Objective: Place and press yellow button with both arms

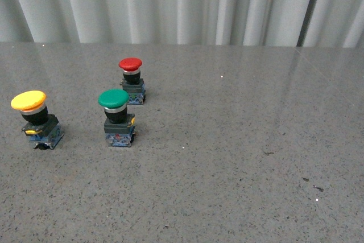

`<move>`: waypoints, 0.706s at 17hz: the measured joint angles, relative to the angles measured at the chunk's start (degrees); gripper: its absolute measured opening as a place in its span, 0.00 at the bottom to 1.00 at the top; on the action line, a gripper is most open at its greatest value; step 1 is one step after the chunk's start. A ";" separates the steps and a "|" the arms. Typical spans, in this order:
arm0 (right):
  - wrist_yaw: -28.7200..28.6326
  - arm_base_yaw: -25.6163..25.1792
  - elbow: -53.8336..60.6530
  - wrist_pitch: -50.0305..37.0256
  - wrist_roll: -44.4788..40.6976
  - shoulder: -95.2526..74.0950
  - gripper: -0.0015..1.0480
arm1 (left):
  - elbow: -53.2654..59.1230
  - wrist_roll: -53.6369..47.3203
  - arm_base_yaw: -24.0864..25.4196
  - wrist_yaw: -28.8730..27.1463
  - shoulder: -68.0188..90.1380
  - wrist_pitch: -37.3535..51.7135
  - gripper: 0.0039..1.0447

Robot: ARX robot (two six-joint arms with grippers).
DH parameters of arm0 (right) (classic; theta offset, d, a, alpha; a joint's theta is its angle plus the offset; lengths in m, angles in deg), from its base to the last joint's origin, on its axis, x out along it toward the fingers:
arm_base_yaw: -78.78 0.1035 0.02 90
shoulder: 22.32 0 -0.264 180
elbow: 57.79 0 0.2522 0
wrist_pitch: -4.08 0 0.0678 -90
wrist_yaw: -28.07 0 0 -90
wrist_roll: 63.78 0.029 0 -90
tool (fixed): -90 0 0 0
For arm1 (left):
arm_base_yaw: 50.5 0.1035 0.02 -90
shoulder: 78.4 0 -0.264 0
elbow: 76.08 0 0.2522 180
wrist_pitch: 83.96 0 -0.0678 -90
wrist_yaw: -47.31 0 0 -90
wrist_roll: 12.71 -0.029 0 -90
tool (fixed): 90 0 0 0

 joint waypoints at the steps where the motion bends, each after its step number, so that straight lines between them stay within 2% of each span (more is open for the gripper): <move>1: 0.00 0.00 0.00 0.00 -0.02 0.00 0.94 | 0.00 0.00 0.00 0.00 0.00 0.00 0.94; 4: 0.00 0.00 0.00 0.00 0.00 0.00 0.94 | -0.07 0.09 -0.04 -0.39 0.11 -0.63 0.94; 5: 0.09 0.00 0.00 0.00 0.02 0.00 0.94 | -3.67 1.70 -2.25 -6.49 5.84 -9.46 0.94; 7: 0.02 0.00 0.00 -0.07 -0.04 0.00 0.94 | -8.66 1.68 -2.14 -8.37 19.65 -3.02 0.94; 10: 0.02 0.00 0.00 0.00 -0.04 0.00 0.94 | -18.21 0.81 -2.95 -4.37 41.07 13.92 0.94; 12: 0.02 0.00 0.00 0.02 -0.04 0.00 0.94 | -26.21 -0.22 -3.72 -2.08 55.74 17.25 0.94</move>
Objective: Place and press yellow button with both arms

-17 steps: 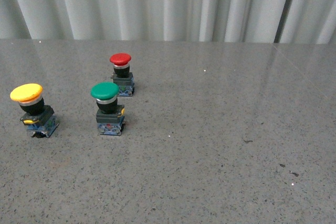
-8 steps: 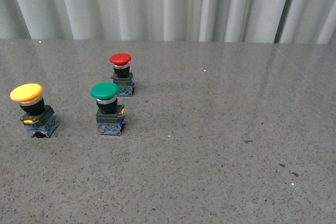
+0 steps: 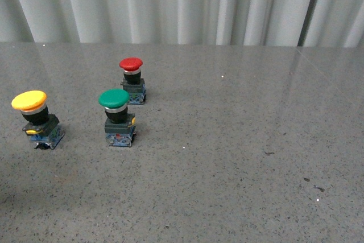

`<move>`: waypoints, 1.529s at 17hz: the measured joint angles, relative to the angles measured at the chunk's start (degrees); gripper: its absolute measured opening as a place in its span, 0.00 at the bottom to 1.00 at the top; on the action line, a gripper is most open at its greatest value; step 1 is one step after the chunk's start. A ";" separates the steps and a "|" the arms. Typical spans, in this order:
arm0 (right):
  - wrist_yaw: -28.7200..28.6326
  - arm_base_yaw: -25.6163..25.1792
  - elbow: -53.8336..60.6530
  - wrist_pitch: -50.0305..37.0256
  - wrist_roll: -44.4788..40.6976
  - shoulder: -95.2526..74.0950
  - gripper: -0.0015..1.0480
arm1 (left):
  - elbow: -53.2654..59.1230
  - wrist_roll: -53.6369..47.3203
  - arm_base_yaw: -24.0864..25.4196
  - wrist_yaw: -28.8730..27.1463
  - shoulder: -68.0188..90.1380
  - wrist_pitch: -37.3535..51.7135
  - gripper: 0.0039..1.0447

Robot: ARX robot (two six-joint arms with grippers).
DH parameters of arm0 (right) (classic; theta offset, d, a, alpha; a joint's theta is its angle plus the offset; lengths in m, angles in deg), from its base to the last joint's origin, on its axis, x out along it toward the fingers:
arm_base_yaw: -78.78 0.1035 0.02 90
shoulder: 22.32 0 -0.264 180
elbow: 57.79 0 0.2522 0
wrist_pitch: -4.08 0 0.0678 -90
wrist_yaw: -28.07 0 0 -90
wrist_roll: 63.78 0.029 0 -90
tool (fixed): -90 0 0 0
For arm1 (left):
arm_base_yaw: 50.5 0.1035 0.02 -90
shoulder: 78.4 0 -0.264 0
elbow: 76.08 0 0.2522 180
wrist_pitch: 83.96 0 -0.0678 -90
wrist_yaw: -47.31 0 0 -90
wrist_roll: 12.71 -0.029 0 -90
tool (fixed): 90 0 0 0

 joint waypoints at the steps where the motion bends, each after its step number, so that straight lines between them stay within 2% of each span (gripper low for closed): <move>1: 0.00 0.00 0.00 -0.02 0.00 0.00 0.94 | -3.19 -0.68 -0.48 0.68 6.40 -0.68 0.94; 4: 0.00 0.00 0.00 -0.02 0.02 0.00 0.94 | -5.11 -0.92 -0.52 1.29 10.01 -1.55 0.94; 7: 0.00 0.00 0.00 -0.02 0.00 0.00 0.94 | -10.93 -1.70 -1.20 1.38 21.90 -3.34 0.94; 12: 0.00 0.00 0.00 -0.02 0.00 0.00 0.94 | -10.64 -1.77 -1.66 1.03 27.71 -1.03 0.94; 17: 0.00 0.00 0.00 -0.02 0.00 0.00 0.94 | -9.92 -2.58 0.39 2.51 31.52 1.75 0.93; 24: 0.00 0.00 0.00 -0.02 0.00 0.00 0.94 | -10.75 -4.31 0.55 3.34 33.81 2.38 0.32; 26: 0.00 0.00 0.00 -0.02 0.00 0.00 0.94 | -12.61 -4.33 -2.01 1.64 29.22 -1.38 0.28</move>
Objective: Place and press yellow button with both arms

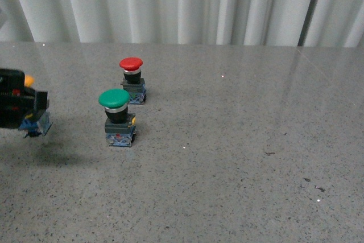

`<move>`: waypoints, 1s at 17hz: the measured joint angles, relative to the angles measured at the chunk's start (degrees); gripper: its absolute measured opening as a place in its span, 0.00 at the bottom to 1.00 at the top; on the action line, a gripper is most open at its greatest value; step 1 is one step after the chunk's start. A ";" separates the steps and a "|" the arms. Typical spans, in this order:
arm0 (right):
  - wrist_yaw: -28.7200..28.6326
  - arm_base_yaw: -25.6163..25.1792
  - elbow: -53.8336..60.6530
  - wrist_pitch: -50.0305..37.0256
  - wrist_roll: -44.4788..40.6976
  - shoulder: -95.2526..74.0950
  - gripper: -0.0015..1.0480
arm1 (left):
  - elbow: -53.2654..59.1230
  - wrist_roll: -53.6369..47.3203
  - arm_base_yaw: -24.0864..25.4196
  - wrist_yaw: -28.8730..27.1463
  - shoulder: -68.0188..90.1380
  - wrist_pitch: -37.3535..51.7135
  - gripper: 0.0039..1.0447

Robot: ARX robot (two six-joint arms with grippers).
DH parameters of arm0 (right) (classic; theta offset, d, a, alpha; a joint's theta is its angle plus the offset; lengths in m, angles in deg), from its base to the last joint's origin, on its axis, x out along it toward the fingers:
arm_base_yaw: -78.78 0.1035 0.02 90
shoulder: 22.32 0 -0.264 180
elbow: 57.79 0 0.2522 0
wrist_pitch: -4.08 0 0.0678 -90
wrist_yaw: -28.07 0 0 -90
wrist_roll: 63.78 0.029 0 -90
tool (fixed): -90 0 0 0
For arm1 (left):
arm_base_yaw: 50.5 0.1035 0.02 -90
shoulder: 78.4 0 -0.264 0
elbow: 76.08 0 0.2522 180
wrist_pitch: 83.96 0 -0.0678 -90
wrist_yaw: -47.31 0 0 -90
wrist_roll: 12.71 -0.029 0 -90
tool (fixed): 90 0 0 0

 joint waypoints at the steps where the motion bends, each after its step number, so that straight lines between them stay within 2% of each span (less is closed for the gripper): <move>1: 0.00 0.00 0.00 0.00 0.00 0.00 0.94 | -2.49 0.04 -3.61 -1.29 -5.03 -1.64 0.28; 4: 0.00 0.00 0.00 0.00 0.00 0.00 0.94 | -9.68 2.23 -12.28 -4.61 -8.63 -2.32 0.28; 9: -0.02 0.00 0.00 0.00 0.00 0.00 0.94 | -14.69 10.95 -26.01 -10.88 3.19 -2.51 0.27; 14: 0.00 0.00 0.00 0.00 0.00 0.00 0.94 | -17.09 18.16 -27.91 -14.75 12.26 -0.87 0.27; 17: 0.00 0.00 0.00 0.00 0.00 0.00 0.94 | -16.94 15.54 -30.99 -11.13 16.66 0.92 0.27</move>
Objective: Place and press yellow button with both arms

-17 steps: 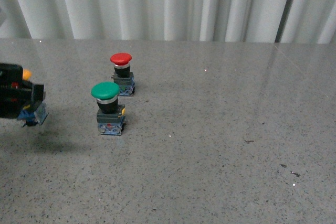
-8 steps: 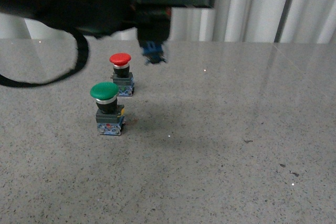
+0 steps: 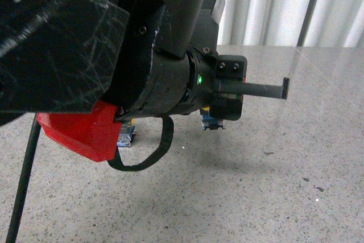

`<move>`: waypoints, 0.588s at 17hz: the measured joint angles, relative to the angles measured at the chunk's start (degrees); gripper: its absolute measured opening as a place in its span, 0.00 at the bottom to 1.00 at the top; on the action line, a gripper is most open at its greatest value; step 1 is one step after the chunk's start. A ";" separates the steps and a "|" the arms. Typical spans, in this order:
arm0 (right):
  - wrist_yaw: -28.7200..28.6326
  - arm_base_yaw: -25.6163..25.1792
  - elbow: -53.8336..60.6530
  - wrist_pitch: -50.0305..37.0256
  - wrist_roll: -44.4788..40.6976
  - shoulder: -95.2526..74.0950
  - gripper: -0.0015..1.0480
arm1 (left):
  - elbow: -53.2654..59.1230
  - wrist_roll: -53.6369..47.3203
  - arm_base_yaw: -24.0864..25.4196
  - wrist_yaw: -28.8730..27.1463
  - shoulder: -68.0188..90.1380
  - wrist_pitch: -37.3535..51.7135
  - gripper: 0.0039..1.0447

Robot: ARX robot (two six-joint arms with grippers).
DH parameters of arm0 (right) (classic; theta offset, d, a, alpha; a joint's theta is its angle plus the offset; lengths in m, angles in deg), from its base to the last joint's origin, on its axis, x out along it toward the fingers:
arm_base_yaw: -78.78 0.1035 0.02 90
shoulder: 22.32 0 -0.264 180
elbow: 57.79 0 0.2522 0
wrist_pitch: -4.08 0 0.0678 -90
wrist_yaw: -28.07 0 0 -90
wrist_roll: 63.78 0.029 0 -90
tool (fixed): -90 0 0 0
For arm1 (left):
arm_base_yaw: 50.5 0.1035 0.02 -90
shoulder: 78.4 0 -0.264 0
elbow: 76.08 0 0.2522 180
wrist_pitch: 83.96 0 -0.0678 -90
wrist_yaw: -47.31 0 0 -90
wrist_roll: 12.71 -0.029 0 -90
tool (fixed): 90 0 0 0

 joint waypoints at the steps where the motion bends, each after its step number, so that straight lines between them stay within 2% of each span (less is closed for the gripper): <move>1: 0.00 0.00 0.00 0.00 0.00 0.00 0.94 | 0.02 -0.57 0.02 -0.07 0.44 -0.11 0.27; 10: 0.00 0.00 0.00 0.00 0.00 0.00 0.94 | 0.57 -2.23 1.07 0.31 2.91 -0.63 0.27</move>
